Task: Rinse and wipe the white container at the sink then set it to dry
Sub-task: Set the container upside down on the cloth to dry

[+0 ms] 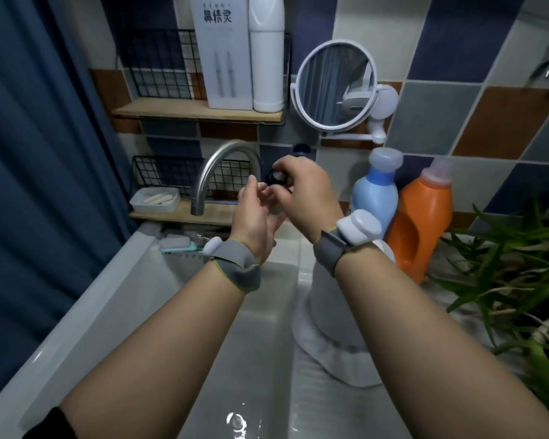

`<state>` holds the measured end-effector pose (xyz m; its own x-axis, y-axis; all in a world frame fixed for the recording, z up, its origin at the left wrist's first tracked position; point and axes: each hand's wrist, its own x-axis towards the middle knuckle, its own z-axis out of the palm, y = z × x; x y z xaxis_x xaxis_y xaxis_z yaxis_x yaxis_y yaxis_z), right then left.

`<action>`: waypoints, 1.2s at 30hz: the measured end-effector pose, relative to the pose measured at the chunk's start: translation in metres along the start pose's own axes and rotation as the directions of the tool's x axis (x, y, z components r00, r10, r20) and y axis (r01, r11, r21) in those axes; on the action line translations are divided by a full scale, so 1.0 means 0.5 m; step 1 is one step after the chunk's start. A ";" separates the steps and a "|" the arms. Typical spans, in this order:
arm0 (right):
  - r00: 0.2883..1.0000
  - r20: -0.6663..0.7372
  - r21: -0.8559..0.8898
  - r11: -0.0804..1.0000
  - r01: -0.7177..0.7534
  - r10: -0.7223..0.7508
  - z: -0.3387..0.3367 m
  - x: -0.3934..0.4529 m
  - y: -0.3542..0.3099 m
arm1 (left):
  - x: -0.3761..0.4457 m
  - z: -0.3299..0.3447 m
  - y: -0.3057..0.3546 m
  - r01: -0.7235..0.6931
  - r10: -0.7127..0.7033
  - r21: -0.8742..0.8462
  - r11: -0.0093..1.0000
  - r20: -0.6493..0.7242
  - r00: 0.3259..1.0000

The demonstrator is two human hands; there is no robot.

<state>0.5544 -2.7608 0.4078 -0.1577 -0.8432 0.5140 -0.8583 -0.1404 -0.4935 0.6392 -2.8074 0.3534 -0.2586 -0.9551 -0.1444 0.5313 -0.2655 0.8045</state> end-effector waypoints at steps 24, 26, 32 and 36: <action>0.995 0.053 0.117 0.989 -0.087 0.082 0.185 0.424 -0.182 | 0.155 -0.102 0.361 -0.303 0.478 0.885 0.353 0.108 0.872; 0.994 0.085 0.090 0.993 -0.074 0.066 0.202 0.439 -0.181 | 0.167 -0.103 0.367 -0.283 0.464 0.906 0.316 0.112 0.879; 0.997 0.074 -0.020 0.999 -0.033 0.034 0.243 0.453 -0.161 | 0.189 -0.110 0.363 -0.247 0.421 0.936 0.249 0.125 0.898; 0.996 0.075 -0.084 0.996 -0.038 0.045 0.256 0.460 -0.156 | 0.205 -0.113 0.360 -0.223 0.386 0.953 0.204 0.131 0.913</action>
<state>0.6477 -3.0103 0.4748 -0.1589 -0.8851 0.4374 -0.8895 -0.0639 -0.4524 0.7539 -2.9607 0.4508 -0.1373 -0.9574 0.2539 -0.6033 0.2841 0.7452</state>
